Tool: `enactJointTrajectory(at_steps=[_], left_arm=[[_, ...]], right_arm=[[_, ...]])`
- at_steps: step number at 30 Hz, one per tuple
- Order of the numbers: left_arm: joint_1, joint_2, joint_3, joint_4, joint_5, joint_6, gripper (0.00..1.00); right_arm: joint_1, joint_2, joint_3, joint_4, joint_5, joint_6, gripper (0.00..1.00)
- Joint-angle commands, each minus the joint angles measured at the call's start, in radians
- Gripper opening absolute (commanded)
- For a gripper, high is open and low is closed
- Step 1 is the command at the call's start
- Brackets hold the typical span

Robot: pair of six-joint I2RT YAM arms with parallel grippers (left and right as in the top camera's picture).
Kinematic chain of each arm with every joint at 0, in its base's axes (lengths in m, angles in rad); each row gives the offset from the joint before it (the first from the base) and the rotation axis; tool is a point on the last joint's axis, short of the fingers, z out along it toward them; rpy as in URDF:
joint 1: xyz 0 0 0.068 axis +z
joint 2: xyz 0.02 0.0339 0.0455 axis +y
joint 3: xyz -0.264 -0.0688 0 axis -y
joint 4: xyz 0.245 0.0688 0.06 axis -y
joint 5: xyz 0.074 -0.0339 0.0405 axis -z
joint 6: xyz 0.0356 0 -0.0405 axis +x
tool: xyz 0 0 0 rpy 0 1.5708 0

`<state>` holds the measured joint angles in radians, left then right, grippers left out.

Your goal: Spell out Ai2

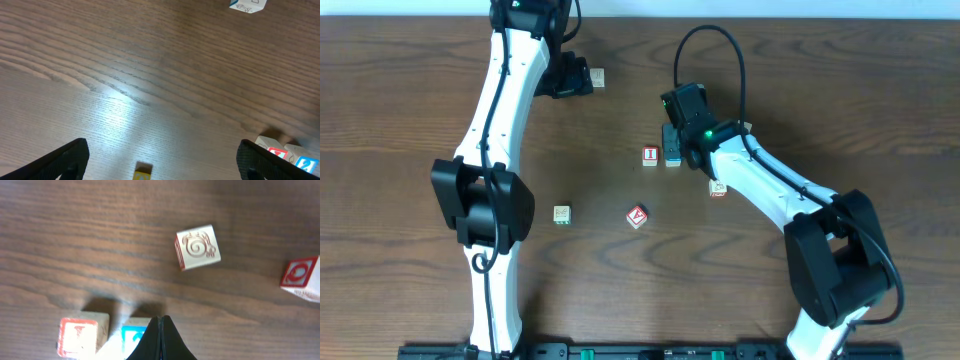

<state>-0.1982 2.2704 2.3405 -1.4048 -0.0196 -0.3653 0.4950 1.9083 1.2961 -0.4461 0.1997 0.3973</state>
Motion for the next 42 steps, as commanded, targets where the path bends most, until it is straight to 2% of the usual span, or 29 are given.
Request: enactJointTrajectory(at_steps=[1, 9, 14, 30, 42], left_arm=[[0.002, -0.02, 0.018, 0.002, -0.014, 0.007, 0.95], [0.002, -0.02, 0.018, 0.008, -0.014, 0.007, 0.95], [0.002, -0.02, 0.018, 0.013, -0.014, 0.006, 0.95], [0.002, -0.02, 0.018, 0.023, -0.014, 0.006, 0.95], [0.002, -0.02, 0.018, 0.022, -0.013, 0.006, 0.95]], right_arm=[[-0.004, 0.008, 0.014, -0.031, 0.013, -0.001, 0.01], [-0.004, 0.008, 0.014, -0.131, 0.013, 0.018, 0.01], [-0.005, 0.009, 0.011, -0.136, 0.013, 0.022, 0.01], [-0.038, 0.014, -0.08, 0.02, 0.001, 0.043, 0.01], [-0.039, 0.056, -0.081, 0.054, -0.05, 0.044, 0.01]])
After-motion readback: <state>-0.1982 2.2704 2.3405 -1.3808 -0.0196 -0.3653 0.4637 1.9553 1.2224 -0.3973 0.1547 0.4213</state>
